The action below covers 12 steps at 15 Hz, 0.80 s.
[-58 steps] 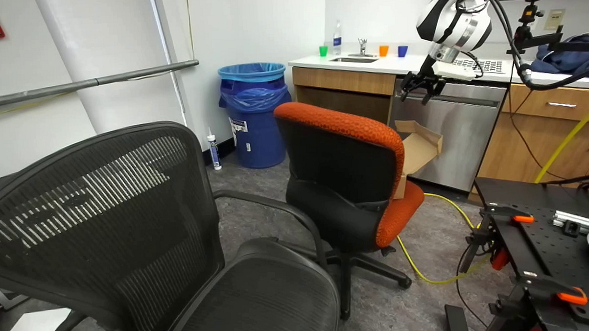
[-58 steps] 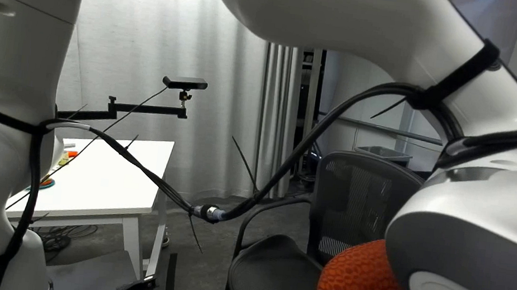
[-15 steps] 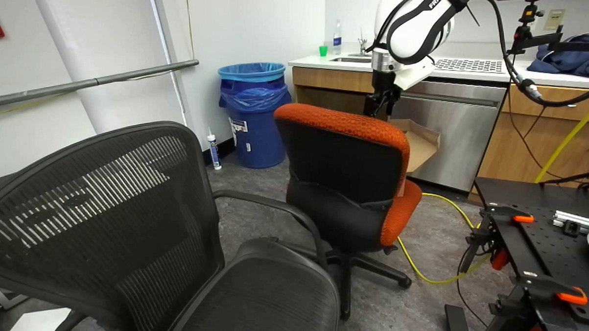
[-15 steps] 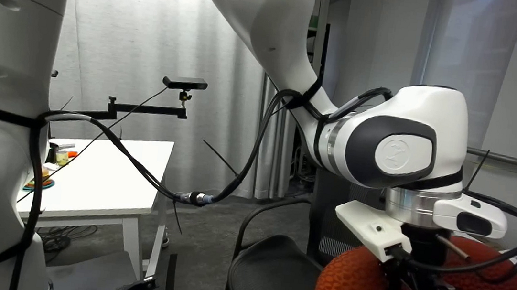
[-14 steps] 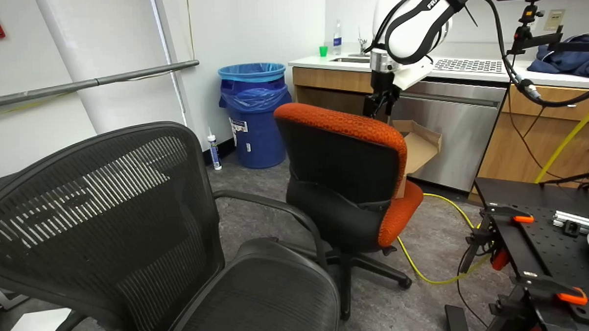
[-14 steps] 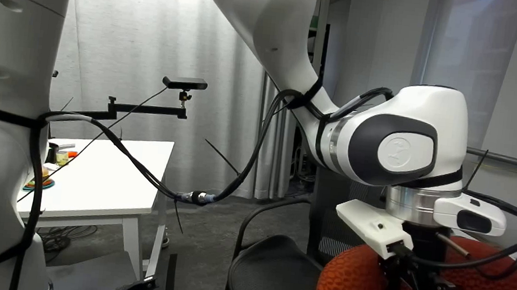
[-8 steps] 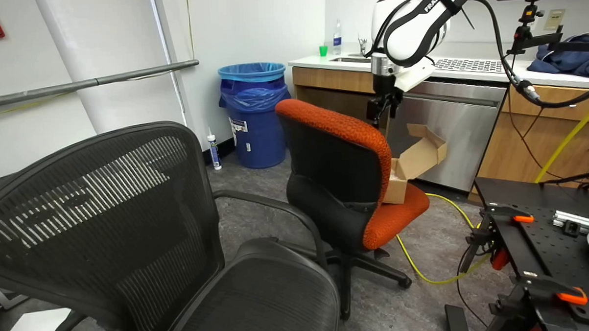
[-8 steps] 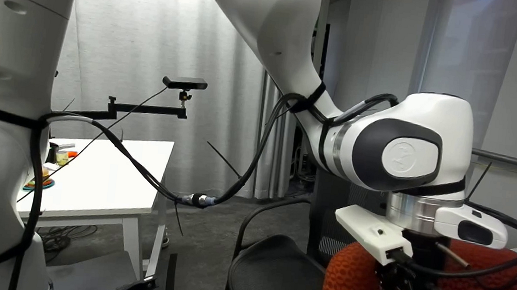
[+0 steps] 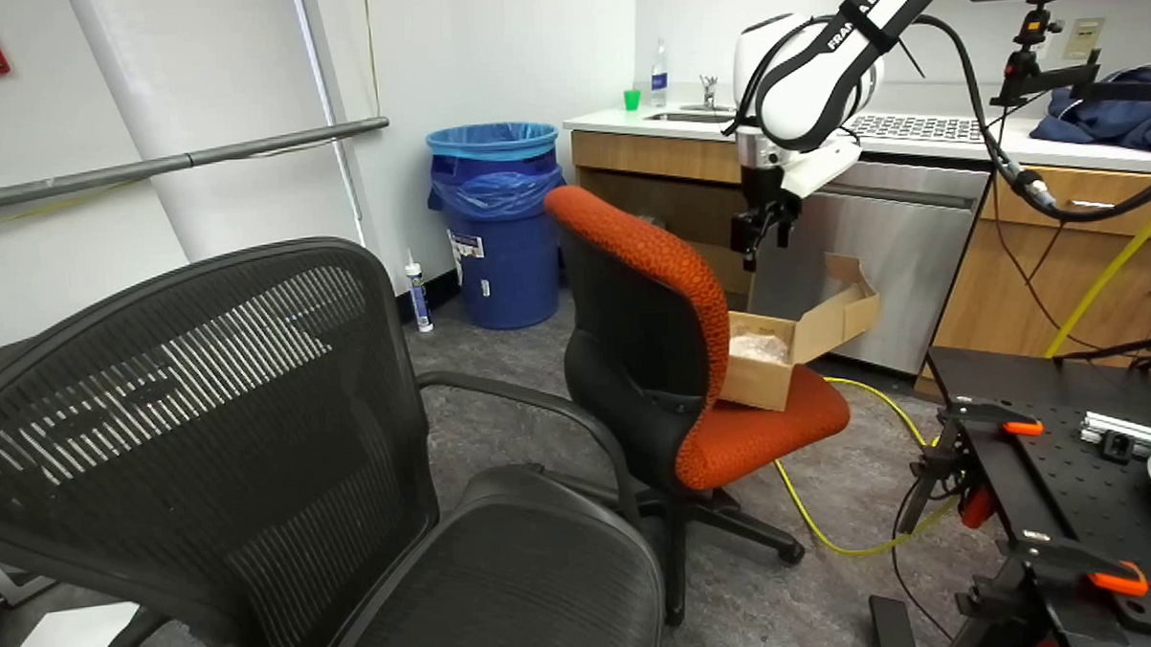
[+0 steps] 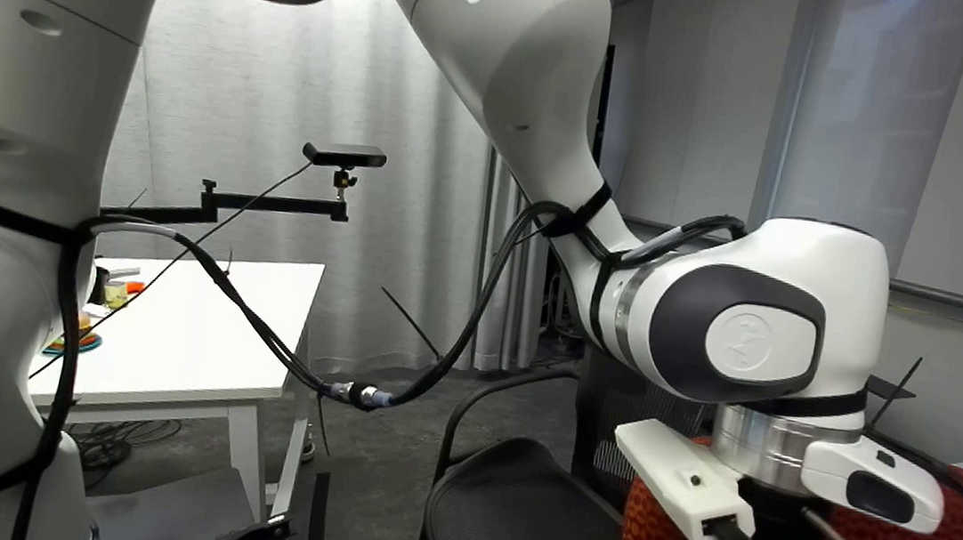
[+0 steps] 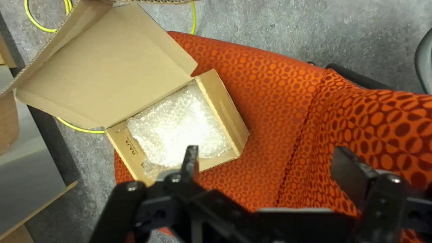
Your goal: Close the box on the rotating chair
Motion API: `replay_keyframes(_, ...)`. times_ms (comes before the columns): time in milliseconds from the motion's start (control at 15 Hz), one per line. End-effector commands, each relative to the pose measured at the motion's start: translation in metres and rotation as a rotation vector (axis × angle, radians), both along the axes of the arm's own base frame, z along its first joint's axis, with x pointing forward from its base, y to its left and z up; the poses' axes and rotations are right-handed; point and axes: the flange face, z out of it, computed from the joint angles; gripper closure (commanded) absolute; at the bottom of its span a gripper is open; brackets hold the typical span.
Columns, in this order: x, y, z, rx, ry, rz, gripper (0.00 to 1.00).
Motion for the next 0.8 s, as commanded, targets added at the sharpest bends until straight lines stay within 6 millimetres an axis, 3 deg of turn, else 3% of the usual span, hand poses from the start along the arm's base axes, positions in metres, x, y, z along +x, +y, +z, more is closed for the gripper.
replay_keyframes(0, -0.019, 0.003, -0.013, 0.018, -0.001, -0.021, 0.00)
replay_keyframes(400, -0.065, 0.023, -0.060, 0.045, 0.068, -0.025, 0.00)
replay_keyframes(733, -0.086, 0.030, -0.077, 0.056, 0.092, -0.031, 0.00)
